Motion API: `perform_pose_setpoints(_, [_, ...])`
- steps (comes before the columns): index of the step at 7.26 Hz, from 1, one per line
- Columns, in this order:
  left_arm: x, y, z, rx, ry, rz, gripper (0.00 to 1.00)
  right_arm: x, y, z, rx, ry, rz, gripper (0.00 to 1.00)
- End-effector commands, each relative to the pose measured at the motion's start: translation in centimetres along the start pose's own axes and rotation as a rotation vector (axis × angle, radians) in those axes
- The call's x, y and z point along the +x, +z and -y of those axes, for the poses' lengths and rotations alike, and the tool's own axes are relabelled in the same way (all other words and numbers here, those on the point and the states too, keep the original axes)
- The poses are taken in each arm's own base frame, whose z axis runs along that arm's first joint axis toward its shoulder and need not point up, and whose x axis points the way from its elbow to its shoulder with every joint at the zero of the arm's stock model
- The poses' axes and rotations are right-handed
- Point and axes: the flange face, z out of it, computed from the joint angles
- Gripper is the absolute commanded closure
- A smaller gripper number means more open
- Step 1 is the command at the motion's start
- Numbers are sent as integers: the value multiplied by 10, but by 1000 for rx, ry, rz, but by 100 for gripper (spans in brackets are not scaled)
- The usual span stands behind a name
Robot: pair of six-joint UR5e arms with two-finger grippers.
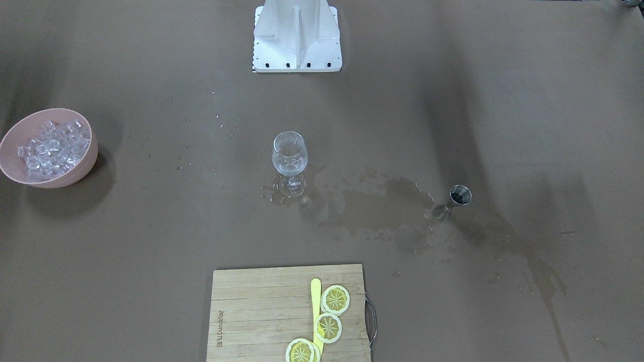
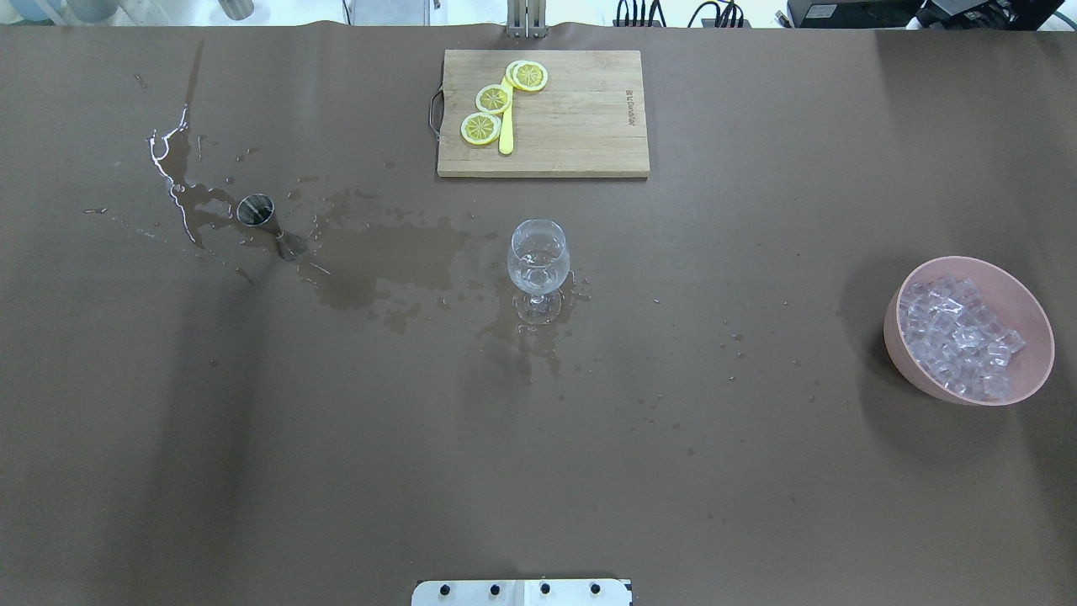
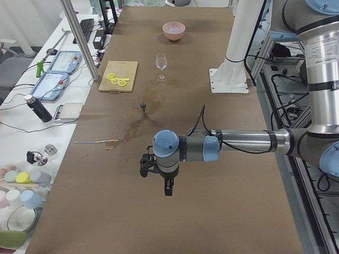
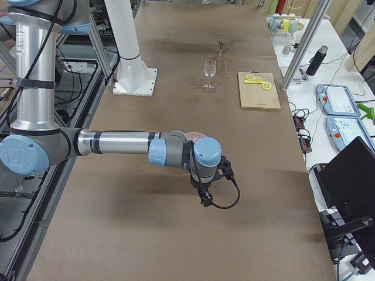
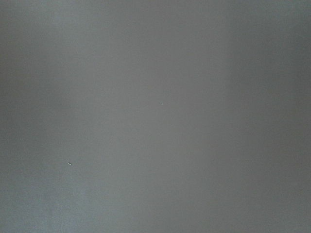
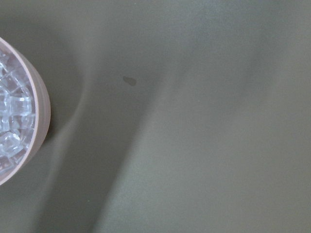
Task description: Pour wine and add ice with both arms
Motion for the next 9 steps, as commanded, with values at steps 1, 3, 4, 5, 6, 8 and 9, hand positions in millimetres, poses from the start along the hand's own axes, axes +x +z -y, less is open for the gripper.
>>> perform_pose_setpoints(1, [1, -1, 2, 5, 5, -1, 2, -18, -15, -3, 20, -25, -14, 0])
perform_pose_setpoints(3, [-2, 2, 10, 2, -1, 0, 2, -21, -12, -12, 21, -22, -8, 0])
perform_pose_setpoints(4, [10, -8, 17, 22, -14, -28, 2, -20, -9, -15, 18, -18, -4, 0])
perform_pose_setpoints(5, [12, -5, 18, 18, -55, -76, 2, -20, -8, -16, 16, -8, -3, 0])
perform_pose_setpoints(6, [14, -7, 18, 23, -70, -76, 2, -18, -4, -21, 8, 2, 1, 0])
perform_pose_setpoints(8, [19, -13, 22, 63, -37, -79, 2, -20, -6, -24, 12, 9, 3, 0])
perform_pose_setpoints(9, [22, -17, 23, 69, -49, -81, 2, -21, -5, -26, 18, 13, 19, 0])
